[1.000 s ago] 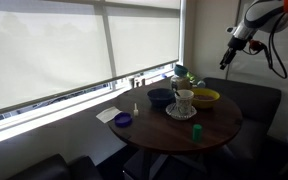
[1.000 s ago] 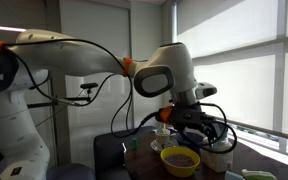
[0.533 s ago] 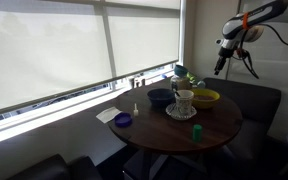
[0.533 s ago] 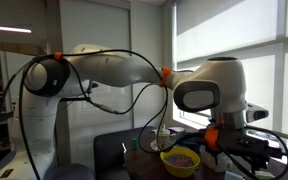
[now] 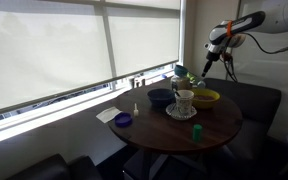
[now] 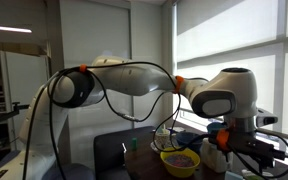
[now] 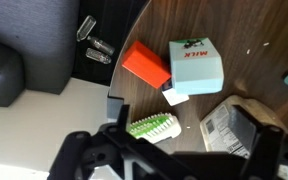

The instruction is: Pick up the light blue object and put it on the green cylindrical block

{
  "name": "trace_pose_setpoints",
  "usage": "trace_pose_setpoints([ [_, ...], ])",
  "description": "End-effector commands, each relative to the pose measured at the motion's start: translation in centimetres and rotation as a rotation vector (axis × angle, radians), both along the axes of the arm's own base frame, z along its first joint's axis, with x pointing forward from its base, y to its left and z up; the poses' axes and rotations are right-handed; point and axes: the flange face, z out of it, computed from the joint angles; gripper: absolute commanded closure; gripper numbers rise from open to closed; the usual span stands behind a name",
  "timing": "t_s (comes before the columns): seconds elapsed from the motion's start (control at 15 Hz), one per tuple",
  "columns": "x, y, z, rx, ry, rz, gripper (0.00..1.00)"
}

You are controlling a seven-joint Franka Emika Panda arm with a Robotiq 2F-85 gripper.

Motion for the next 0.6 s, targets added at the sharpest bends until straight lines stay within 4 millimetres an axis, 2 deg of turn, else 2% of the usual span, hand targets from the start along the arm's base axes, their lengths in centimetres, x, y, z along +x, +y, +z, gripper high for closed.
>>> trace_pose_setpoints([
  [0.0, -0.6, 0.9, 1.1, 0.017, 0.002, -0.032, 0.0],
  [0.27, -1.0, 1.6, -0.6, 0.071, 0.048, 0.094, 0.0],
  [0.53, -0.5, 2.1, -1.8, 0.02, 0.037, 0.125, 0.0],
])
